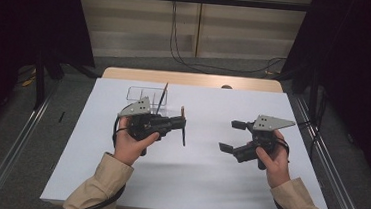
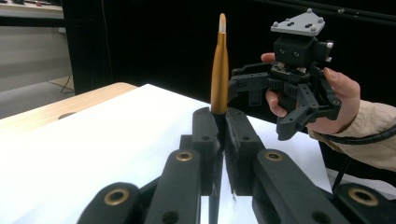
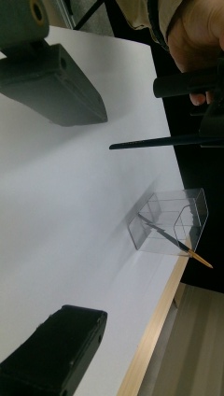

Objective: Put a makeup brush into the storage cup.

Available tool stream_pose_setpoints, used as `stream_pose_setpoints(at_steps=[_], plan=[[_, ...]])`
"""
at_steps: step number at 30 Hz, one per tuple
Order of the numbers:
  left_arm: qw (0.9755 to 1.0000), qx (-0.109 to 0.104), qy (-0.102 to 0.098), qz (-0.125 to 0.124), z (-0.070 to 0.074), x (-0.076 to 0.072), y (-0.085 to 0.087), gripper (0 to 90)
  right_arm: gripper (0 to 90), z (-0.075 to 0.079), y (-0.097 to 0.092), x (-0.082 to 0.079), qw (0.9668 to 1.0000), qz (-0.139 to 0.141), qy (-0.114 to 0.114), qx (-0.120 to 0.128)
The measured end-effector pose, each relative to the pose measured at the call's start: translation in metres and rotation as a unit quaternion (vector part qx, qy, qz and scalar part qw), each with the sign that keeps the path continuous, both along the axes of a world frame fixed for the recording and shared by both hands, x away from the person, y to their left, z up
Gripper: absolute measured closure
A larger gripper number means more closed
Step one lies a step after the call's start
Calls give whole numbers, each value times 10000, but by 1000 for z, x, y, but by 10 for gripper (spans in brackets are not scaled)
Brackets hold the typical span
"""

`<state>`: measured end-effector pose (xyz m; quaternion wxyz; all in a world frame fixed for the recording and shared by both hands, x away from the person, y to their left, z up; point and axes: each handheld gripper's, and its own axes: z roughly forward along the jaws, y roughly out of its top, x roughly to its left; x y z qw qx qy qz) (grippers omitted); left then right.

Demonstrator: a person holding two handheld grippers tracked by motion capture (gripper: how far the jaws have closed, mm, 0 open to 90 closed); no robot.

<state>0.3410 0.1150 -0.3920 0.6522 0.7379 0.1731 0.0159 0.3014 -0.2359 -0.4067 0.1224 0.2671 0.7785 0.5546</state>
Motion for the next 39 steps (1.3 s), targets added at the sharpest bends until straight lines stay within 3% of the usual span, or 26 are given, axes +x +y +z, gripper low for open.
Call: stream_pose_setpoints(at_steps=[39], plan=[[10000, 38, -42, 13, -1, 0, 0, 837, 47, -16, -52, -25, 9989, -474, 14, -20]])
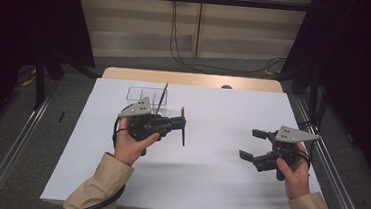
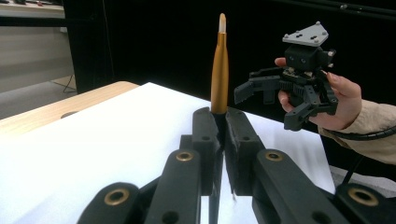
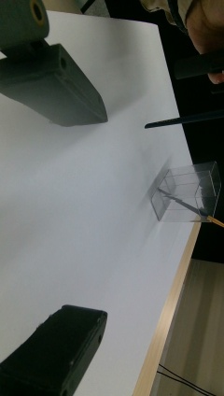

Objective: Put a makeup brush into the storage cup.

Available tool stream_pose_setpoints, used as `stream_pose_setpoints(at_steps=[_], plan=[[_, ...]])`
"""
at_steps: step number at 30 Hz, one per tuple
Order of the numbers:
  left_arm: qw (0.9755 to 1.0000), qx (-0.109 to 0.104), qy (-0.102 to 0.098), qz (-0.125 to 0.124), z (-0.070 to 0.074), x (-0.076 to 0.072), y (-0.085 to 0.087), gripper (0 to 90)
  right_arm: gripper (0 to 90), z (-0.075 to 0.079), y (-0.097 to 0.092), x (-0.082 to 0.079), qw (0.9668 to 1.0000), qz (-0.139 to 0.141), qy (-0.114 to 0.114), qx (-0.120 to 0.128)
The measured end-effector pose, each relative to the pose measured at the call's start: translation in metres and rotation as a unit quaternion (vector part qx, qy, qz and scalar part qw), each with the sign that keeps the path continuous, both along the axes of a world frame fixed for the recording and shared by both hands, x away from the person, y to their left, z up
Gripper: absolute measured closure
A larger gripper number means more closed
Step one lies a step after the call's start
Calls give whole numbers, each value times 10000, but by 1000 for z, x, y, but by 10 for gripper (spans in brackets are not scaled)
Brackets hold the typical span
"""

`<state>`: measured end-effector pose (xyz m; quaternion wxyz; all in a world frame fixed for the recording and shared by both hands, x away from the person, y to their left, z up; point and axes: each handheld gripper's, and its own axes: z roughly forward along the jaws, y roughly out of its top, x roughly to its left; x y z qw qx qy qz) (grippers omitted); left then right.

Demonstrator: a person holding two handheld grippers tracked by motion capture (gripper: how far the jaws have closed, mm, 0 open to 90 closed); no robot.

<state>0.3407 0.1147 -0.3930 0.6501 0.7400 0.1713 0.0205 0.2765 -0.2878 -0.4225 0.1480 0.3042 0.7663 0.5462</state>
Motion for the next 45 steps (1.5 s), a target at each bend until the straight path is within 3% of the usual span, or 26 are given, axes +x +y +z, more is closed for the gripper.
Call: stream_pose_setpoints(at_steps=[27, 45], plan=[[10000, 8, -41, 39, 2, -1, 3, 838, 48, -7, -16, -16, 9999, -118, 40, -81], [10000, 37, -41, 73, 0, -2, 5, 837, 48, -7, -26, -27, 9999, -132, -21, 58]])
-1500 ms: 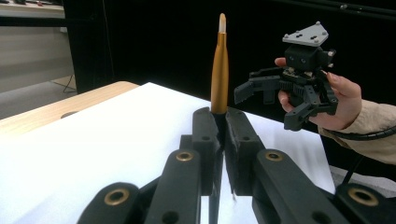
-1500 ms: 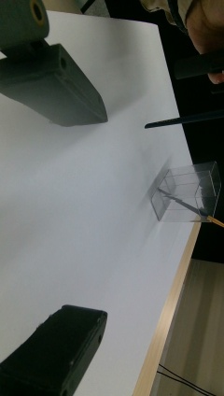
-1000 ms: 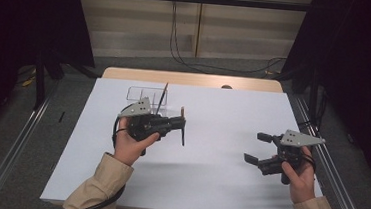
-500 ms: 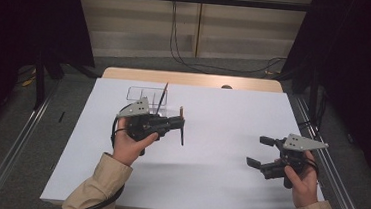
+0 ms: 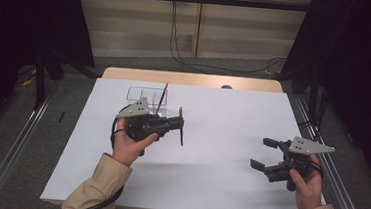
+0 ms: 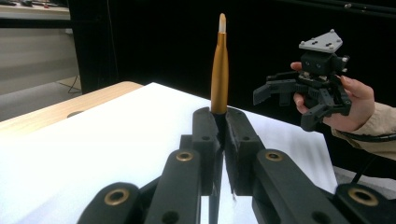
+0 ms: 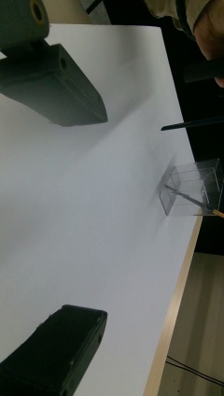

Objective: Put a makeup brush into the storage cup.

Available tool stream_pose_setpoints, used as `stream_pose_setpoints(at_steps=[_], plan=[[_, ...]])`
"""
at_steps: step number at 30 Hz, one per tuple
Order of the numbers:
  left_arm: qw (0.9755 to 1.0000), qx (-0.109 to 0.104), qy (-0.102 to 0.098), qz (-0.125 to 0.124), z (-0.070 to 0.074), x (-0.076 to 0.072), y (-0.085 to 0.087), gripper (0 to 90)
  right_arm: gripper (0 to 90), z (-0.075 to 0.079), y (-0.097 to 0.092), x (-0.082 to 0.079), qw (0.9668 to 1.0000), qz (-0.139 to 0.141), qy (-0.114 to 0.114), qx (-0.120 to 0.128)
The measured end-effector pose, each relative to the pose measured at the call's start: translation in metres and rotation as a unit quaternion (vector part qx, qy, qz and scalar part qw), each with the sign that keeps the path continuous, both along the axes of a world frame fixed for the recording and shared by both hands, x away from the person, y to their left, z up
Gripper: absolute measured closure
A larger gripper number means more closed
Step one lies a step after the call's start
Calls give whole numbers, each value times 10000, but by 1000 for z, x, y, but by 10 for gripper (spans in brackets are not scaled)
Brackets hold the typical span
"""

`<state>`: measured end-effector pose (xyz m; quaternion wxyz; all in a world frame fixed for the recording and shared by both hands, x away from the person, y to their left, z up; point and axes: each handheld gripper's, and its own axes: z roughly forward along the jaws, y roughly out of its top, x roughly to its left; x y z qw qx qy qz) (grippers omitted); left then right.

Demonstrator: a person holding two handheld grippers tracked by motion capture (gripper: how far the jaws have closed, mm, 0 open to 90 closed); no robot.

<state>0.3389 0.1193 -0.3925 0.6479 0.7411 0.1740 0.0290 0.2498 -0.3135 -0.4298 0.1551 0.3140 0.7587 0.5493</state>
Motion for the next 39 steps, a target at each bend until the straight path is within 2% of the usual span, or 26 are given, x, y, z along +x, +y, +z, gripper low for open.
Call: stream_pose_setpoints(at_steps=[7, 21, 36, 39], plan=[[10000, 2, -1, 31, 0, 0, 1, 838, 48, 0, -4, -3, 10000, -4, -7, 85], [9999, -35, 24, 133, 2, 1, 7, 838, 38, -1, -6, -5, 10000, -12, -19, 57], [9991, 52, 143, 406, 7, 8, 19, 838, 32, 0, -7, -4, 9999, 12, -64, 127], [9990, 60, 113, 435, 10, 10, 22, 838, 33, 0, -7, -4, 9999, 33, -75, 117]])
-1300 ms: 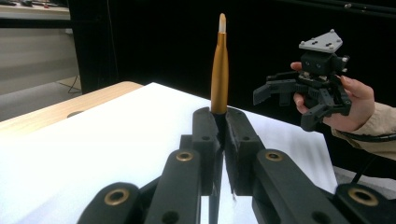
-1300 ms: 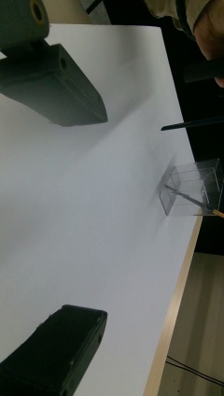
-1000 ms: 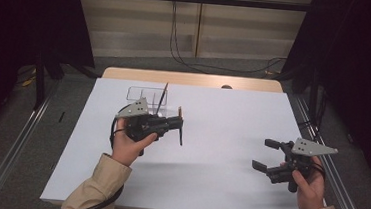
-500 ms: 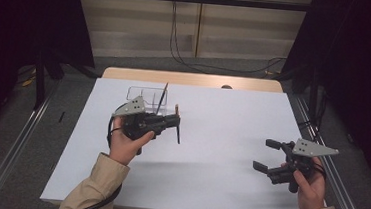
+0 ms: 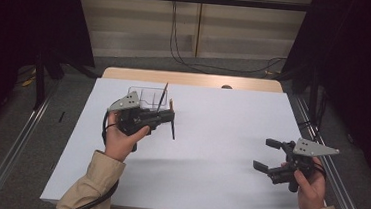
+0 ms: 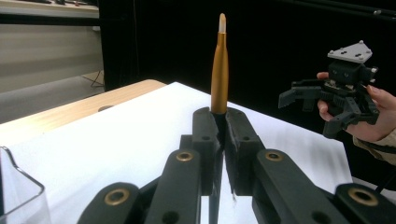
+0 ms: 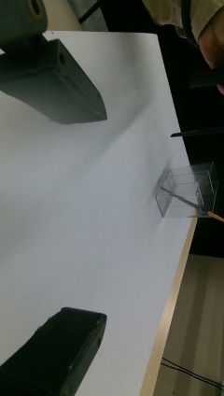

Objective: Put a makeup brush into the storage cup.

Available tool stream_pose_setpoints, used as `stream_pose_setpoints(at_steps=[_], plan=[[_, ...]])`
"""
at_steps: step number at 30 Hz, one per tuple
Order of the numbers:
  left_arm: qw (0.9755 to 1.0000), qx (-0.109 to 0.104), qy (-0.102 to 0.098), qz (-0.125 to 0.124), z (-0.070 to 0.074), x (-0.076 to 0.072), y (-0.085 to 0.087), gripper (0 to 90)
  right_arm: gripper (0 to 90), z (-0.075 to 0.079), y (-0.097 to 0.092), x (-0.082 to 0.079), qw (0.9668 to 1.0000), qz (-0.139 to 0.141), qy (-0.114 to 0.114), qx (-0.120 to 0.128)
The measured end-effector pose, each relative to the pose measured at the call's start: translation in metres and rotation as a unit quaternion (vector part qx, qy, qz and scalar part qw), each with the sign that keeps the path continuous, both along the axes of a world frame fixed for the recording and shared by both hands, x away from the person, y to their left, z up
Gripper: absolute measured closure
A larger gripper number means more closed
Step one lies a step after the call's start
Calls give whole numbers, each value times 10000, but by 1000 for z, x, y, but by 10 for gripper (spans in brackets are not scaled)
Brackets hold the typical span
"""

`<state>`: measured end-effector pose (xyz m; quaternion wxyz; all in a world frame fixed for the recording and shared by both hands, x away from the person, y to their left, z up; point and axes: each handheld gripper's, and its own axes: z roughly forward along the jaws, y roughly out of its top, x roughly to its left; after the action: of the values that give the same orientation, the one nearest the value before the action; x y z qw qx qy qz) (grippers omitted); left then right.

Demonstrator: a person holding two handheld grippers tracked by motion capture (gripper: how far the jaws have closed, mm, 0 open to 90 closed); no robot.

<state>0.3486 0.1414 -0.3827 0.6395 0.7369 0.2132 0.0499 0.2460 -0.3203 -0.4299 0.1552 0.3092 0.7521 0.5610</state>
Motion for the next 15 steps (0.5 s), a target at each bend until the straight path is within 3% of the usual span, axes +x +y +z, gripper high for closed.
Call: stream_pose_setpoints(at_steps=[15], plan=[[9995, 37, -68, 300, 12, 16, 13, 838, 33, 0, -4, -1, 10000, -29, -20, 28]])
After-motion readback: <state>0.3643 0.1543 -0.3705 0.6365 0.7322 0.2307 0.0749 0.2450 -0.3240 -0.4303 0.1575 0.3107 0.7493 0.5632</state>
